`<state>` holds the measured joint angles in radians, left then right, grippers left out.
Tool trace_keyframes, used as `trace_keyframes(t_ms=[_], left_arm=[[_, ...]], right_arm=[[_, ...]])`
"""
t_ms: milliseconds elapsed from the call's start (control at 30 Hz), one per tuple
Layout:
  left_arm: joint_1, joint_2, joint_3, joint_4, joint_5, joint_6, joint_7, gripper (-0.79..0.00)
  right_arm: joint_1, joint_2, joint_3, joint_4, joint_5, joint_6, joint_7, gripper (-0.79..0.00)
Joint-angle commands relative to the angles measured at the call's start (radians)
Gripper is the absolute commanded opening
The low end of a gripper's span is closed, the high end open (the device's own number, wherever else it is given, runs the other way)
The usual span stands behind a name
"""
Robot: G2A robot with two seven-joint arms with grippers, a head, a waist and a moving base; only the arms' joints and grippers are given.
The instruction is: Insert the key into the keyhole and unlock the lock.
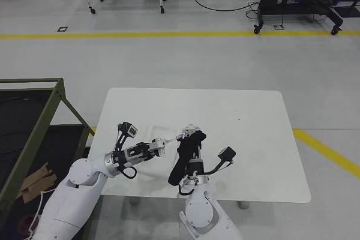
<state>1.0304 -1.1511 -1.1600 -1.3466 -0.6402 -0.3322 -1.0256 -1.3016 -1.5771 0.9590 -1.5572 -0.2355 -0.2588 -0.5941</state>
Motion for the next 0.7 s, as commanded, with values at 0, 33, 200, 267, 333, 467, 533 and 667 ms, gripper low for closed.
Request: trace_keyframes(t_ms=[0, 33, 200, 267, 333, 467, 533, 667], left_arm=[[-0.002, -0.001, 0.003, 0.000, 0.003, 0.002, 0.001, -0.785], [-0.002, -0.002, 0.005, 0.000, 0.007, 0.002, 0.000, -0.785], [-0.005, -0.004, 0.008, 0.003, 0.013, 0.002, 0.001, -0.785], [-0.004, -0.004, 0.008, 0.003, 0.013, 0.001, 0.002, -0.785], [-0.003, -0.005, 0.007, 0.004, 0.013, -0.002, 0.001, -0.785], [-0.004, -0.007, 0.011, 0.006, 0.017, -0.002, 0.001, -0.785], [-0.005, -0.007, 0.012, 0.007, 0.021, -0.001, 0.000, -0.785], [-0.008, -0.008, 0.015, 0.010, 0.029, 0.004, -0.005, -0.785]], right_arm=[[0.000, 0.000, 0.000, 0.000, 0.000, 0.000, 0.000, -0.785], [0.000, 0.000, 0.000, 0.000, 0.000, 0.000, 0.000, -0.785], [0.000, 0.000, 0.000, 0.000, 0.000, 0.000, 0.000, -0.785], [0.000, 0.000, 0.000, 0.000, 0.000, 0.000, 0.000, -0.785], [0.000, 0.000, 0.000, 0.000, 0.000, 0.000, 0.000, -0.785], [0.000, 0.000, 0.000, 0.000, 0.000, 0.000, 0.000, -0.785], [0.000, 0.000, 0.000, 0.000, 0.000, 0.000, 0.000, -0.785], [0.000, 0.000, 0.000, 0.000, 0.000, 0.000, 0.000, -0.785]])
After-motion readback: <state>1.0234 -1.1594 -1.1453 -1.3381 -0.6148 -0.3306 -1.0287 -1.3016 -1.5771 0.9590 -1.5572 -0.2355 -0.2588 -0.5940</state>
